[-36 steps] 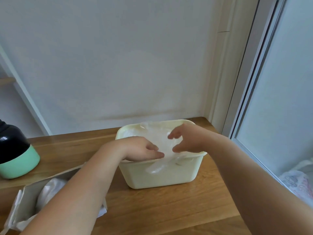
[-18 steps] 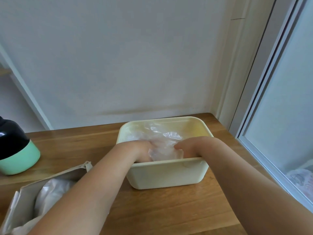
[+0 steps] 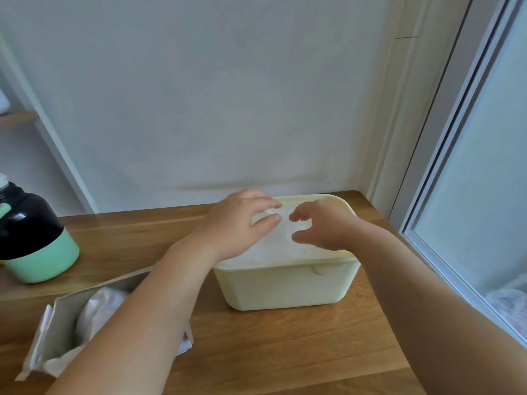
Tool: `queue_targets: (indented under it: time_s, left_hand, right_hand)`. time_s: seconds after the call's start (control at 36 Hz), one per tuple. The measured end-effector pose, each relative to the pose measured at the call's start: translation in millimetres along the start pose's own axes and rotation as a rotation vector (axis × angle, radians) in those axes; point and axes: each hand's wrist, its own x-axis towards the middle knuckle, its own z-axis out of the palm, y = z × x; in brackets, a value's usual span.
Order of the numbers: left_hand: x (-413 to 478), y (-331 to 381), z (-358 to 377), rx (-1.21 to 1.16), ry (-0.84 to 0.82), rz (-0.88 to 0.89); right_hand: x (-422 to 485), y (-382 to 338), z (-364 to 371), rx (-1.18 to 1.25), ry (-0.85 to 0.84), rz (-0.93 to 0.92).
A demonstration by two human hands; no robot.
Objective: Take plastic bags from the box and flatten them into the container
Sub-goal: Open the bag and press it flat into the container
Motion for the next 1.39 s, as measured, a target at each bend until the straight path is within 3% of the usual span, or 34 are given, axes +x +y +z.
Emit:
queue_targets:
  time_s: [0.08,0.19,0.31,0.39,0.47,0.72,0.92,1.14,1.28,1.39]
  left_hand:
    - [7.2,2.0,7.0,0.163,-0.296,-0.077]
    - [12.6,-5.2,16.2,0.376,-0.638,-0.224]
    - [19.0,-3.5,26.1,0.424,-0.783,-0.233]
    - [21.7,-1.8,31.5,0.408,-0.828,-0.244]
    - [20.2,-5.9,30.5,0.36,-0.744,-0.26]
    - [-16.3,-18.9,-13.1,0.156,-0.101,-0.246]
    - [-72.5,-26.3,-38.9,-0.01,0.053,-0.291]
    - [-150.0,-53.0,-70.2,0.067,0.087,-0.432]
    - [-170.6,-68.3,-71.2,0.187,-0.146,-0.577]
    - [-165.9,-71.1,-68.2,0.314,-0.295,-0.594]
  right_hand:
    - [0.5,4.1,5.8,0.027,-0.076,0.012]
    - [7.9,10.0,12.2,-0.126,-0.308,0.088]
    - [12.8,12.5,15.1,-0.22,-0.502,0.164]
    - [15.3,11.5,15.8,-0.271,-0.512,0.141]
    - [16.0,15.3,17.2,-0.21,-0.448,0.158]
    - [-10.8,-3.3,-3.0,-0.102,-0.025,0.122]
    - [-41.2,-60.7,7.3,0.095,0.209,-0.1]
    - [-47.0,-138.2,61.4,0.391,0.199,-0.282]
    - [-39.4,-164.6,96.9,0.355,0.116,-0.316]
    - [-33.7,-167.7,116.2,0.268,0.049,-0.279]
